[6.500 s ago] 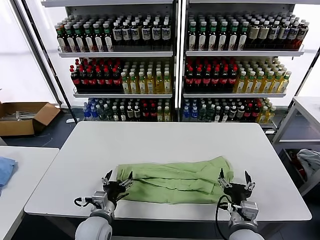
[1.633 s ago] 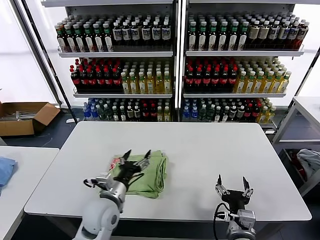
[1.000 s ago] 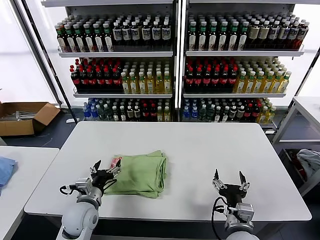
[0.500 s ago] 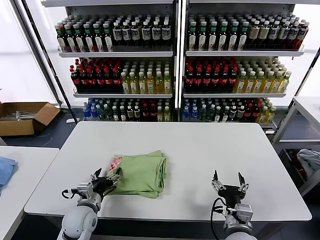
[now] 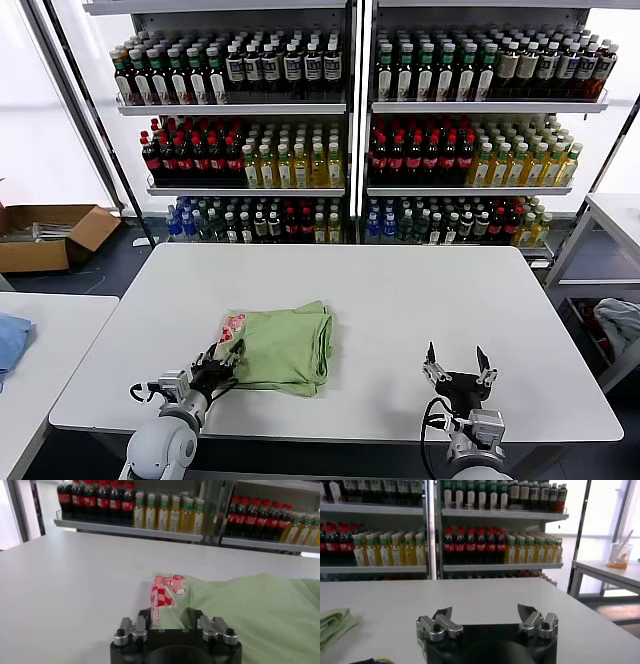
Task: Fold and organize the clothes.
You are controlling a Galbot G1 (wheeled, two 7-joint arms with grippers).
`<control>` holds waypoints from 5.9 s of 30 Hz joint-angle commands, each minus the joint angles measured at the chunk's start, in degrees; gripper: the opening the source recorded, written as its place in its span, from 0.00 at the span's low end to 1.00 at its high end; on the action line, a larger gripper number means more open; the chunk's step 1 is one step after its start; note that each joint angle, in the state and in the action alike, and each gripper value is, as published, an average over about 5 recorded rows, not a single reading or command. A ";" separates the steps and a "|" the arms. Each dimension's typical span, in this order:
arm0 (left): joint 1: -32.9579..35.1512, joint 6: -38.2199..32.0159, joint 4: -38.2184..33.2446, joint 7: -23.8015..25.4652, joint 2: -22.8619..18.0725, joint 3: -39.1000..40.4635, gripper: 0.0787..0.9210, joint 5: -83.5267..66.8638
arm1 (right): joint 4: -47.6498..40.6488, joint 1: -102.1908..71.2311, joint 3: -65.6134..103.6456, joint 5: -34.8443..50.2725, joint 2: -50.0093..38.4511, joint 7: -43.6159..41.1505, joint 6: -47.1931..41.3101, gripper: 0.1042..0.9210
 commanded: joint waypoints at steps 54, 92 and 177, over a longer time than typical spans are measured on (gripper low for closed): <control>-4.63 4.08 -23.15 -2.97 6.69 21.74 0.05 1.90 | -0.38 -2.75 2.87 -2.54 2.81 0.47 0.33 0.88; -12.35 2.03 -11.50 -11.77 -3.01 20.62 0.60 -5.04 | -1.07 9.00 -4.00 21.56 3.54 1.32 -12.24 0.88; 5.12 -1.54 -18.44 -6.58 0.50 4.59 0.88 6.36 | -5.78 13.12 -14.52 0.76 1.22 2.32 -15.29 0.57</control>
